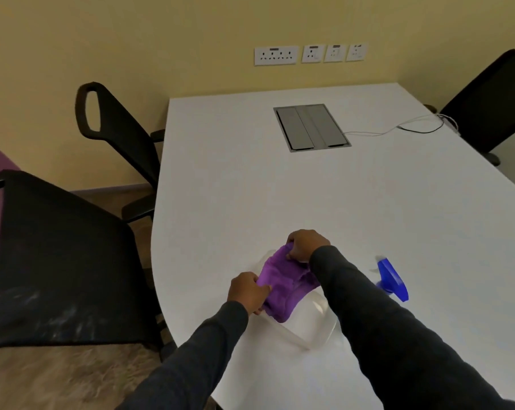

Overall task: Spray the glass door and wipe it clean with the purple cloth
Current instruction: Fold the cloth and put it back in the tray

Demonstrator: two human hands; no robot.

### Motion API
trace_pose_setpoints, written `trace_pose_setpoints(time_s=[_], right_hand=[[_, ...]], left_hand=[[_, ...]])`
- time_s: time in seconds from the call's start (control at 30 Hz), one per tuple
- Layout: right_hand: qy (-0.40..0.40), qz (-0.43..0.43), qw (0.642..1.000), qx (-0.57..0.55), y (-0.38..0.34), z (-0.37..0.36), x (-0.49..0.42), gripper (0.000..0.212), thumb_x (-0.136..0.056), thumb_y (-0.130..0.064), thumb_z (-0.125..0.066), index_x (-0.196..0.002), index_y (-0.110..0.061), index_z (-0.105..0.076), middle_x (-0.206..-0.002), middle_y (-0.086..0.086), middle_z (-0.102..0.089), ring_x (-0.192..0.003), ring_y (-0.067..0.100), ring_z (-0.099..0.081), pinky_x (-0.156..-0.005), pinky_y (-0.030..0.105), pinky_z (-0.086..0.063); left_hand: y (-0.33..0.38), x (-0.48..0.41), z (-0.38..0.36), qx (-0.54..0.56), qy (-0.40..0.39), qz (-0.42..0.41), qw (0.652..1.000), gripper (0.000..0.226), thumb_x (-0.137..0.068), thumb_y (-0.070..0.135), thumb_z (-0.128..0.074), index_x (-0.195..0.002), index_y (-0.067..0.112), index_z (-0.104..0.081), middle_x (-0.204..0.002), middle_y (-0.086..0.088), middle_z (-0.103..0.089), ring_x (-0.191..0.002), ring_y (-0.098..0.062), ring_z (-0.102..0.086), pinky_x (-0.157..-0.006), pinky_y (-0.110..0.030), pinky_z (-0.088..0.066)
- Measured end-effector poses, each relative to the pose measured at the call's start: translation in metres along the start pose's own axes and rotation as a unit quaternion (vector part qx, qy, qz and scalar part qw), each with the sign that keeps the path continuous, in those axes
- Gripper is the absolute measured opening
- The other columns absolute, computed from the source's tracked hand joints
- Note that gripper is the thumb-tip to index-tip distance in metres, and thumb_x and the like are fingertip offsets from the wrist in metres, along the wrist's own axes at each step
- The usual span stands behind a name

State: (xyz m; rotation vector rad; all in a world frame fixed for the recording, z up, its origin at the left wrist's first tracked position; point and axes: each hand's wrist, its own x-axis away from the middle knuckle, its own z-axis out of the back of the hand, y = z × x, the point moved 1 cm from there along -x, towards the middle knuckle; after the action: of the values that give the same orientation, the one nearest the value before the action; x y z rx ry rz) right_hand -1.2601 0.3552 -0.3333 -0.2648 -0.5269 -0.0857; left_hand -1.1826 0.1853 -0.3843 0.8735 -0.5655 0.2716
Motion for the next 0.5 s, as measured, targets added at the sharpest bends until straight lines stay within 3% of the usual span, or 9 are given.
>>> trace_pose_setpoints(time_s=[0.17,0.33,0.5], right_hand=[[-0.002,0.001,1.000,0.031,-0.009,-0.010,-0.019,0.040,-0.090,-0.028,-0.073,-0.128,-0.019,-0.065,-0.130,0.005,-0.067,-0.118,0.028,-0.063,-0.096,0.039,-0.053],[0.044,-0.001,0.999,0.017,-0.007,-0.017,-0.024,0.041,-0.094,-0.029,-0.068,-0.132,-0.015,-0.059,-0.129,0.008,-0.066,-0.115,0.029,-0.064,-0.096,0.038,-0.053],[0.072,-0.011,0.996,-0.042,0.004,-0.028,-0.007,0.039,-0.096,-0.039,-0.064,-0.130,-0.020,-0.058,-0.125,0.004,-0.067,-0.111,0.025,-0.064,-0.089,0.033,-0.048]], left_hand=[[-0.006,-0.013,-0.008,-0.065,0.015,0.012,0.998,0.035,-0.096,0.034,-0.065,-0.114,0.005,-0.065,-0.108,-0.014,-0.071,-0.098,-0.031,-0.070,-0.092,-0.038,-0.060],[-0.009,-0.018,-0.005,-0.141,0.048,0.009,0.989,0.052,-0.096,0.042,-0.065,-0.137,0.012,-0.053,-0.136,-0.008,-0.057,-0.121,-0.025,-0.062,-0.100,-0.030,-0.050],[-0.012,-0.018,-0.006,-0.169,0.041,-0.009,0.985,0.051,-0.097,0.045,-0.062,-0.137,0.014,-0.054,-0.136,-0.008,-0.055,-0.120,-0.024,-0.061,-0.102,-0.032,-0.051]])
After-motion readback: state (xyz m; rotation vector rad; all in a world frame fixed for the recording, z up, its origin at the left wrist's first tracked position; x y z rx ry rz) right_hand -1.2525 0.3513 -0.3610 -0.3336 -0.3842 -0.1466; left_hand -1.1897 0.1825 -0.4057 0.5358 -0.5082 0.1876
